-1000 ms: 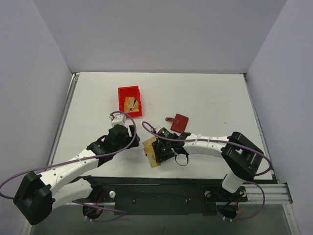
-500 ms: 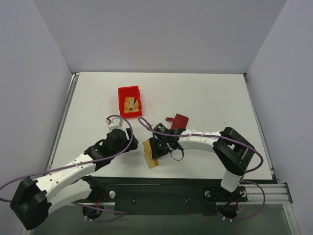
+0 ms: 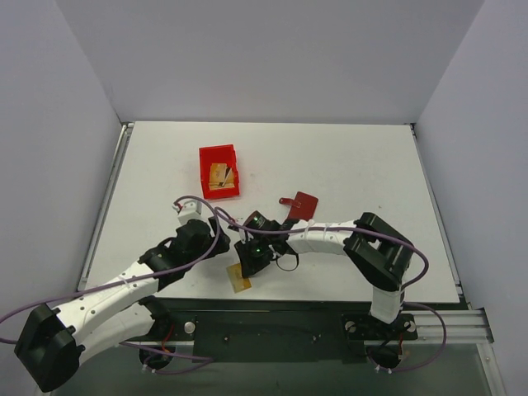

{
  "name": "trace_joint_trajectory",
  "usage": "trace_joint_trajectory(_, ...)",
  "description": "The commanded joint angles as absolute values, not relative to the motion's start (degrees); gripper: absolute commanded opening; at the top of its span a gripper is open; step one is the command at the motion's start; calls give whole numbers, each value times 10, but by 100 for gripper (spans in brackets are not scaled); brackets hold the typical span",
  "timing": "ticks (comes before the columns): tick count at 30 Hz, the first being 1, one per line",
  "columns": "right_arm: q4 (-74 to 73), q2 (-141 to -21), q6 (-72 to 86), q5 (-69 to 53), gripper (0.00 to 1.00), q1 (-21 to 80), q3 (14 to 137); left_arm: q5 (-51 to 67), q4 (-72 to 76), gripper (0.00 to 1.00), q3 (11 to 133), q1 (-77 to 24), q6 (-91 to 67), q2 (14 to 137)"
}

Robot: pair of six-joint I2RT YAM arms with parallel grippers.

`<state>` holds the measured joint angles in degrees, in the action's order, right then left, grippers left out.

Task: Put the credit cards into the card holder
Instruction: Move the credit card to the corner of the board.

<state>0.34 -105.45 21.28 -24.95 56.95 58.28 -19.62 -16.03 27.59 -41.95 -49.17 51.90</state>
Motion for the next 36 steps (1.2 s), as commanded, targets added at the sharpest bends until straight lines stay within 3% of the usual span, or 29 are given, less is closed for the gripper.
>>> trace_joint_trajectory(1, -58, -1104, 181, -264, 17, 591, 560, -216, -177, 78, 271, -418, -515, 506)
trace_joint_trajectory(12, -18, -1115, 184, -327, 17, 594, 555, -245, -213, 77, 251, -417, -563, 473)
trace_joint_trajectory(20, 20, -1074, 231, -310, 16, 553, 540, -280, -268, 76, 256, -417, -592, 424)
trace_joint_trajectory(36, 17, -1125, 272, -272, 15, 533, 590, -301, -310, 75, 258, -410, -618, 389)
